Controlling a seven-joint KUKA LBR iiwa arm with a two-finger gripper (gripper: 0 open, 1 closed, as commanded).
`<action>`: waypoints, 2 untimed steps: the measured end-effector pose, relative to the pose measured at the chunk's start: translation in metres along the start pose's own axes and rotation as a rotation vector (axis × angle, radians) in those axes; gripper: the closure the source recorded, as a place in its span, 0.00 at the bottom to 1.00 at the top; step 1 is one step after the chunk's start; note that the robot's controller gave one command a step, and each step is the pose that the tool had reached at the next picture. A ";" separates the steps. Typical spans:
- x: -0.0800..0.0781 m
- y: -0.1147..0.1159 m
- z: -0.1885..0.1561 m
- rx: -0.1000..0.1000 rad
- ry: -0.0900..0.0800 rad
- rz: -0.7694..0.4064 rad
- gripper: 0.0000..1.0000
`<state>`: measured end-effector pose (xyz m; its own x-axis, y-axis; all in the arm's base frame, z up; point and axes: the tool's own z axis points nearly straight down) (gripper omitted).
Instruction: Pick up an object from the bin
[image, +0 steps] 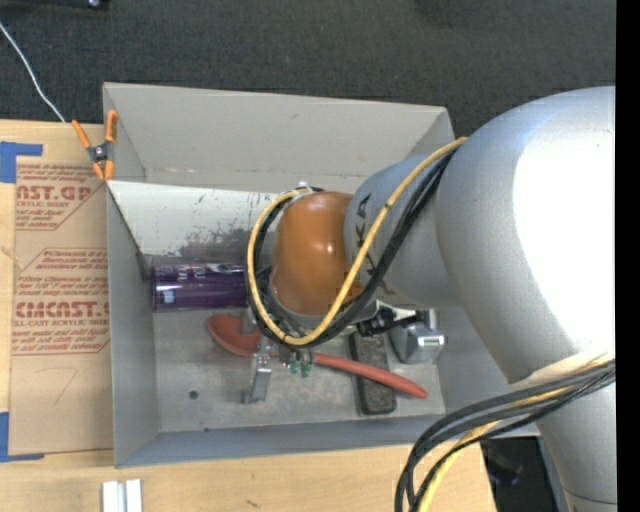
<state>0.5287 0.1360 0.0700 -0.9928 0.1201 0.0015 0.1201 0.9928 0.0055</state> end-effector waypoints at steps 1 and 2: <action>-0.006 0.007 0.004 0.009 0.029 -0.029 0.00; 0.001 0.001 0.000 -0.002 0.002 -0.001 0.00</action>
Offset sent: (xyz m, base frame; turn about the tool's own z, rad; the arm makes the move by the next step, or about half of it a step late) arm 0.0000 0.0000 0.0000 0.0000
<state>0.5280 0.1374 0.0695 -0.9929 0.1189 0.0035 0.1190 0.9929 0.0076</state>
